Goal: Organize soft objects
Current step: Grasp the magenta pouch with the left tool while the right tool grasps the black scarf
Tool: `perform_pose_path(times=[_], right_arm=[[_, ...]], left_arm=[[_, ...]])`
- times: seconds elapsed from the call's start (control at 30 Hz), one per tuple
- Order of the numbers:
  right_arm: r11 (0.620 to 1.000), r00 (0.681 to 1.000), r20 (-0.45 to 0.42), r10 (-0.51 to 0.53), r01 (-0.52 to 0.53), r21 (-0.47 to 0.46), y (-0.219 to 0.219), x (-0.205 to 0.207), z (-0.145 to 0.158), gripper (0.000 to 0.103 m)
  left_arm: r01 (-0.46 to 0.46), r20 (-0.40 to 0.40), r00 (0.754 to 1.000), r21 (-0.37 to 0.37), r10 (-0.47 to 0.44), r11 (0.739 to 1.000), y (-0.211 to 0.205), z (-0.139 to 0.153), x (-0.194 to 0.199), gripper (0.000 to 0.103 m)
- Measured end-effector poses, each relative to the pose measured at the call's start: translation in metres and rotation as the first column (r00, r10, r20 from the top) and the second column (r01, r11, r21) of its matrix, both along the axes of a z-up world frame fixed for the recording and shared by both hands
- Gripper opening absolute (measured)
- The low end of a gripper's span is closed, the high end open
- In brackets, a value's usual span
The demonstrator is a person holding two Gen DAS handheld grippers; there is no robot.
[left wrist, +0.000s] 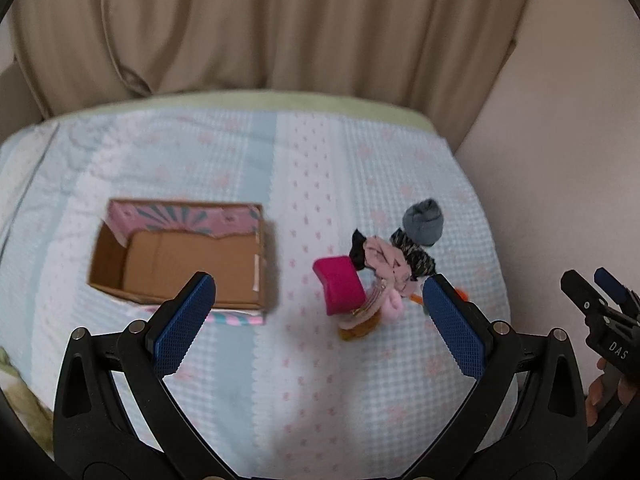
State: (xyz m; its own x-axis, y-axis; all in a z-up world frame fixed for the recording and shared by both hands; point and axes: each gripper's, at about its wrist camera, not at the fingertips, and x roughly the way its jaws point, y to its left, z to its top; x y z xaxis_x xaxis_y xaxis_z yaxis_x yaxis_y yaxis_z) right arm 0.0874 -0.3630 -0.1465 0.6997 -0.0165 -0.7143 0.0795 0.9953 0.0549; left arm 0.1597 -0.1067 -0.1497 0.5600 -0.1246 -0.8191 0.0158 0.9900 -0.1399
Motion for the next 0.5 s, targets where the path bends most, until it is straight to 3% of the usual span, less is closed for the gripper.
perform_pose_path(times=[0.27,0.5], right_arm=[[0.997,0.989,-0.137,0.059,-0.05,0.062,-0.049,0.081,-0.087,0.102],[0.986,0.961,-0.253,0.113,-0.077,0.149,-0.06,0.144,-0.166,0.092]], left_arm=[[-0.058,-0.18,0.982,-0.008,0.056,0.998,-0.033,-0.106,0.071,0.103],[-0.099,-0.324,0.941,0.002,0.095,0.995,-0.048,-0.199,0.111,0.101]])
